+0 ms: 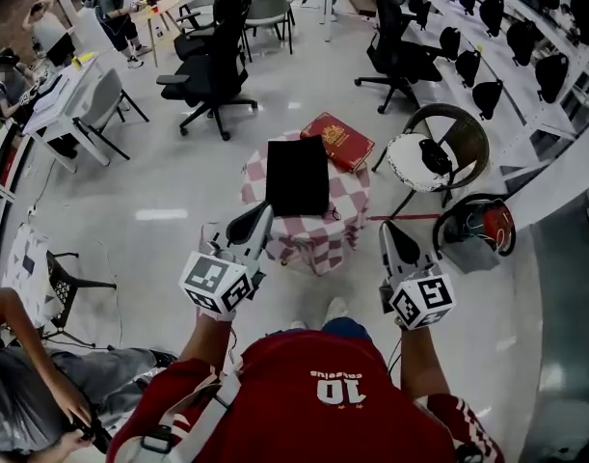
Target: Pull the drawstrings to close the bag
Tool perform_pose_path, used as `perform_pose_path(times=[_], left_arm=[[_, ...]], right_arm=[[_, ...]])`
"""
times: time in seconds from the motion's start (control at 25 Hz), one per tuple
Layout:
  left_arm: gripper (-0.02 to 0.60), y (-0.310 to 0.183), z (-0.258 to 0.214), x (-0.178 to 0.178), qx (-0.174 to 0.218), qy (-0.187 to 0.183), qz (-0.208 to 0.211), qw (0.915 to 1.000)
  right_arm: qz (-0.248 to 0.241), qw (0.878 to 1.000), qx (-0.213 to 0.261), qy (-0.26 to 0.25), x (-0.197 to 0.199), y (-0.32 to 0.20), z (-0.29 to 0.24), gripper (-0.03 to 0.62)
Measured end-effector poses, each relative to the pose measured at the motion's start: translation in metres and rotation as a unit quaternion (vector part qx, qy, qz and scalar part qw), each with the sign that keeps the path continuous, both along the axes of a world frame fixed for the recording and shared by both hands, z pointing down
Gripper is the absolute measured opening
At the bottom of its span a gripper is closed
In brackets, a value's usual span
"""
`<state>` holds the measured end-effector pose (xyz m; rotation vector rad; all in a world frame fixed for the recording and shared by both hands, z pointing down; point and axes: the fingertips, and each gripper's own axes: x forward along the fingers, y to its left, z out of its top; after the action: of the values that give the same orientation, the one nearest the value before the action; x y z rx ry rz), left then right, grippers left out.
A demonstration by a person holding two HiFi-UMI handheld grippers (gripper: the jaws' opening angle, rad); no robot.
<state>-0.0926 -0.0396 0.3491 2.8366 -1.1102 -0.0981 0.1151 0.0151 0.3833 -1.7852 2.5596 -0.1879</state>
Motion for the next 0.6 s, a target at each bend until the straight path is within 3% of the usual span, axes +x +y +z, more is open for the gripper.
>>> perform_pose_path(times=[0.6], left_arm=[[0.008, -0.072, -0.003, 0.014, 0.007, -0.007, -0.026, 0.9996]], right_arm=[[-0.017, 1.000, 0.010, 0.007, 0.019, -0.099, 0.000, 0.015]])
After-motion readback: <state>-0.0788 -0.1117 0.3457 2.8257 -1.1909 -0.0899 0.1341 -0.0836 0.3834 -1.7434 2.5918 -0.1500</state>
